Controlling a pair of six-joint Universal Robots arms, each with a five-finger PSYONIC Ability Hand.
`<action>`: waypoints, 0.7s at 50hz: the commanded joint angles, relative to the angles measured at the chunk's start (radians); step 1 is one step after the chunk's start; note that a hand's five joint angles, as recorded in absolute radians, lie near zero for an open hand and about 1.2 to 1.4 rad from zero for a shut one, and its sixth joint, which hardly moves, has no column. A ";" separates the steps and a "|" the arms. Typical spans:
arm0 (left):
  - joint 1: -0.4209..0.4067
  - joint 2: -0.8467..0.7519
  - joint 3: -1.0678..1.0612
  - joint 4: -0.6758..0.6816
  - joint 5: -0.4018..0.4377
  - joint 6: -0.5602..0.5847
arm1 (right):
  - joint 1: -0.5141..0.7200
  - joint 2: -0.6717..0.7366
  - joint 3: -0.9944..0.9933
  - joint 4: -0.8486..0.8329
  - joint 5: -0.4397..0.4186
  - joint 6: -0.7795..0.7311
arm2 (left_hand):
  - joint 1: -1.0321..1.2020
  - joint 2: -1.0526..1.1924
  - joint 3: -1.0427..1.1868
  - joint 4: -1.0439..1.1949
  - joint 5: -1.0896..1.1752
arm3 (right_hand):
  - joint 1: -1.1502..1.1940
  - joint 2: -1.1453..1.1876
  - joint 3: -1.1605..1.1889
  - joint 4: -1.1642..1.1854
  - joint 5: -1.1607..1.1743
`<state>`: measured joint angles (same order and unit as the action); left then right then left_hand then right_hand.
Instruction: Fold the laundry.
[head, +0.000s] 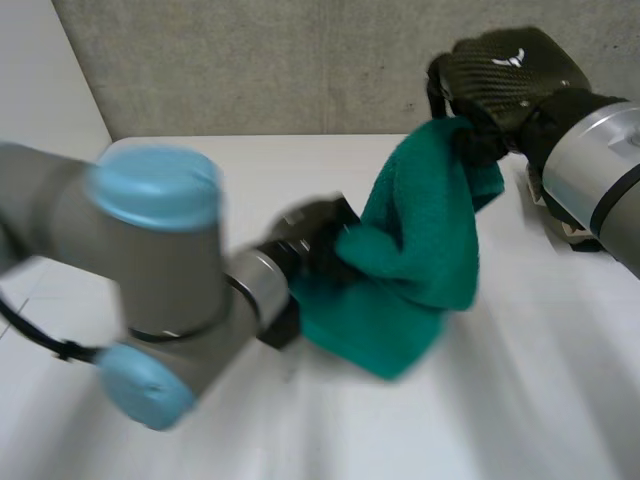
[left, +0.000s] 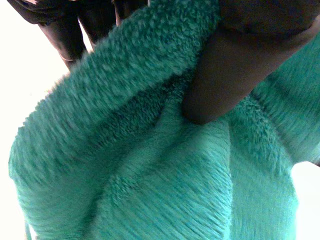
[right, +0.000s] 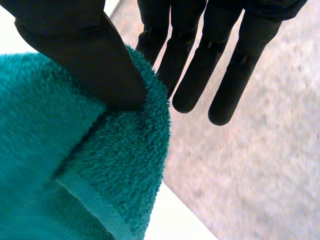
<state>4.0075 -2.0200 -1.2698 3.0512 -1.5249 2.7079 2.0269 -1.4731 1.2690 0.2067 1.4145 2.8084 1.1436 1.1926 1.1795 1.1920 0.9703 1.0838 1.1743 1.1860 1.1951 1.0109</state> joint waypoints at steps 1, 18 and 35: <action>0.097 0.243 -0.075 -0.081 0.211 0.170 | -0.102 0.126 0.000 0.071 -0.051 -0.072 | 0.253 0.204 0.217 0.204 0.251 | 0.312 0.222 0.210 0.201 0.211; 0.235 -0.311 0.278 -0.284 0.088 0.466 | 0.016 0.601 -0.203 -0.034 -0.009 -0.150 | 0.253 0.204 0.217 0.204 0.251 | 0.312 0.222 0.210 0.201 0.211; 0.283 -0.244 0.210 -0.158 0.031 0.451 | 0.075 0.653 -0.186 -0.328 0.193 -0.159 | -0.969 -1.018 -1.005 -1.017 -0.970 | -0.909 -1.000 -1.011 -1.021 -1.011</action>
<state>4.2899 -2.4257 -0.8788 2.7962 -1.5124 3.1624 2.1031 -0.7682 1.0554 -0.1279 1.4989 2.6520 0.2422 0.2969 0.3039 0.2988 0.1297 0.2462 0.2554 0.2700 0.2685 0.0854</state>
